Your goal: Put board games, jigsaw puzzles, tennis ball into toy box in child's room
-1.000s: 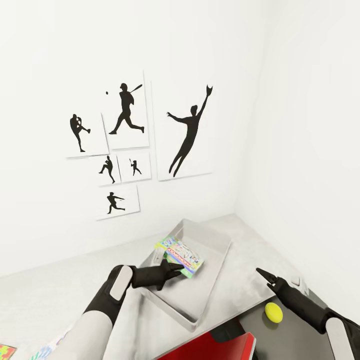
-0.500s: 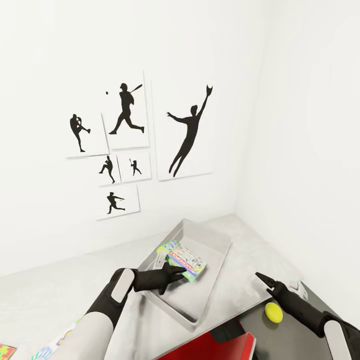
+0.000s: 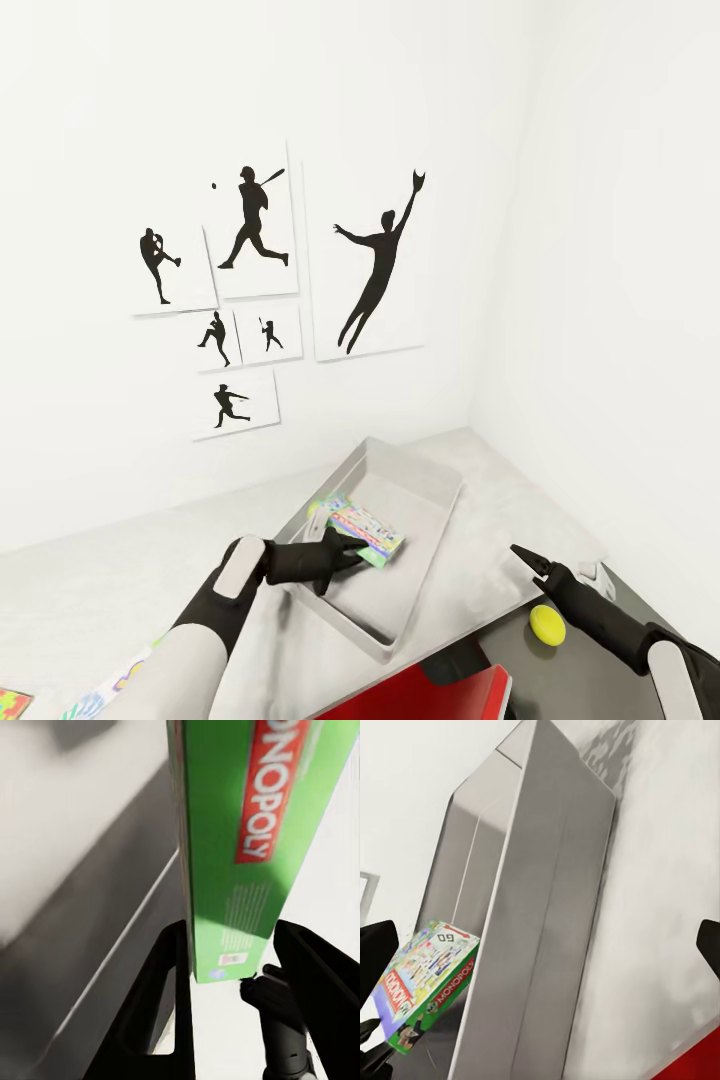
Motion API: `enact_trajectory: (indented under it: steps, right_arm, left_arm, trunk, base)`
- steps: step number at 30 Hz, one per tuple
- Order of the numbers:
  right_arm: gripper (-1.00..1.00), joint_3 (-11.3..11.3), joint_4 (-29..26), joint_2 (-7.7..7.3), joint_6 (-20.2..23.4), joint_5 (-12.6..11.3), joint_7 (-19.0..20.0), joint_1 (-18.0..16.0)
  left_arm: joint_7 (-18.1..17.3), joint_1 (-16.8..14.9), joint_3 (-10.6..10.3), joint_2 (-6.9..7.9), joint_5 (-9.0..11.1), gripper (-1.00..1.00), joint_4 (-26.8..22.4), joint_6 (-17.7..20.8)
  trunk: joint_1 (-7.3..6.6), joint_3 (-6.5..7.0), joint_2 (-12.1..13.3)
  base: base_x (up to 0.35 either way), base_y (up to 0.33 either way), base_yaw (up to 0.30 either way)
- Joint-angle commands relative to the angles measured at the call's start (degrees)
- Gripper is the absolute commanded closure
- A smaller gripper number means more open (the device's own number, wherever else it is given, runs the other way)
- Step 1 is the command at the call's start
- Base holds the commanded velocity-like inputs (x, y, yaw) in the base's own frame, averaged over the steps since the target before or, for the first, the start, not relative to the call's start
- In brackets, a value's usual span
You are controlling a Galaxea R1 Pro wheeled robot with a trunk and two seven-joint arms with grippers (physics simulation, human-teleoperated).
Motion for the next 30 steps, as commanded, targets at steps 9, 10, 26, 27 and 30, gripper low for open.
enact_trajectory:
  steps: [9,10,26,27,30]
  right_arm:
    - [-1.00,-0.1,0.0,0.04,0.4,0.0,0.2,-0.1]
    - [-1.00,-0.1,0.0,0.04,0.4,0.0,0.2,-0.1]
    - [-1.00,0.1,0.1,0.10,0.3,0.0,0.1,-0.1]
    - [-1.00,0.1,0.1,0.10,0.3,0.0,0.1,-0.1]
    - [-1.00,0.1,0.1,0.12,0.3,0.0,0.1,-0.1]
  left_arm:
    - [12.7,-0.1,-7.6,-0.08,17.0,1.00,-2.0,0.1]
    - [13.4,-0.1,-7.9,-0.08,17.7,1.00,-2.0,0.0]
    - [25.1,-0.1,-9.1,-0.08,27.9,1.00,-2.0,-3.7]
    - [25.4,-0.1,-9.1,-0.08,28.0,1.00,-2.0,-3.9]
    - [26.2,-0.1,-9.1,-0.08,28.0,1.00,-2.0,-4.2]
  trunk:
    - [0.04,-0.14,-0.1]
    - [0.04,-0.14,-0.1]
    - [0.04,-0.14,-0.1]
    - [0.04,-0.14,-0.1]
    - [0.04,-0.14,-0.1]
  base:
    - [0.000,0.000,0.000]
    - [0.000,0.000,0.000]
    - [0.000,0.000,0.000]
    - [0.000,0.000,0.000]
    - [0.000,0.000,0.000]
